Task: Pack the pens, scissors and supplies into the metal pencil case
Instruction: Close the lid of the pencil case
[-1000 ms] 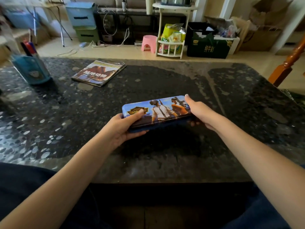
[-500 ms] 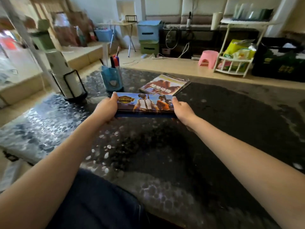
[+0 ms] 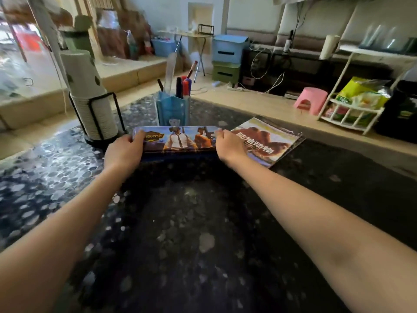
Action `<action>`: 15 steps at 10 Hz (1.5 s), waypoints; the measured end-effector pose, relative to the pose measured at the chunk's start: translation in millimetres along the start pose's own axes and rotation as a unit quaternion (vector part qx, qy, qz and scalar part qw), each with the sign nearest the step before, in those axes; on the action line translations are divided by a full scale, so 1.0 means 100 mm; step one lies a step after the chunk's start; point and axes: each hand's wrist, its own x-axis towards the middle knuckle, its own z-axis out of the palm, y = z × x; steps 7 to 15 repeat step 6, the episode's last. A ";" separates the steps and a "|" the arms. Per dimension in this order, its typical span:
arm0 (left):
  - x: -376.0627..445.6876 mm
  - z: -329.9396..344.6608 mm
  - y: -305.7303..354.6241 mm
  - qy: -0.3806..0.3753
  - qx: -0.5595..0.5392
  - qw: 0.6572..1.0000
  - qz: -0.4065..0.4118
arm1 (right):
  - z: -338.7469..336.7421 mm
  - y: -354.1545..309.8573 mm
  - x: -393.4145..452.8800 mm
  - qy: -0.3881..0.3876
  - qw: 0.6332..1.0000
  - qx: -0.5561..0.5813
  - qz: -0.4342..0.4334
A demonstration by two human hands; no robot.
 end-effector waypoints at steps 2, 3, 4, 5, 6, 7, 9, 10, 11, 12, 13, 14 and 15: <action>0.14 0.22 -0.12 0.024 0.177 0.984 0.024 | 0.14 0.13 0.18 -0.012 0.995 -0.090 -0.034; 0.07 0.21 -0.03 0.032 0.218 0.974 0.044 | 0.09 0.04 0.14 0.017 0.980 -0.195 -0.038; 0.01 0.15 0.07 0.023 0.267 0.963 0.042 | 0.00 -0.12 0.06 0.035 0.957 -0.288 -0.029; -0.09 0.02 0.11 0.047 0.320 0.944 0.066 | -0.08 -0.19 -0.10 0.039 0.948 -0.311 -0.057; -0.28 -0.30 0.16 0.108 0.275 0.948 0.119 | -0.33 -0.07 -0.44 0.068 0.969 -0.228 -0.067; -0.28 -0.30 0.16 0.108 0.275 0.948 0.119 | -0.33 -0.07 -0.44 0.068 0.969 -0.228 -0.067; -0.28 -0.30 0.16 0.108 0.275 0.948 0.119 | -0.33 -0.07 -0.44 0.068 0.969 -0.228 -0.067; -0.28 -0.30 0.16 0.108 0.275 0.948 0.119 | -0.33 -0.07 -0.44 0.068 0.969 -0.228 -0.067; -0.28 -0.30 0.16 0.108 0.275 0.948 0.119 | -0.33 -0.07 -0.44 0.068 0.969 -0.228 -0.067; -0.28 -0.30 0.16 0.108 0.275 0.948 0.119 | -0.33 -0.07 -0.44 0.068 0.969 -0.228 -0.067; -0.28 -0.30 0.16 0.108 0.275 0.948 0.119 | -0.33 -0.07 -0.44 0.068 0.969 -0.228 -0.067; -0.28 -0.30 0.16 0.108 0.275 0.948 0.119 | -0.33 -0.07 -0.44 0.068 0.969 -0.228 -0.067; -0.28 -0.30 0.16 0.108 0.275 0.948 0.119 | -0.33 -0.07 -0.44 0.068 0.969 -0.228 -0.067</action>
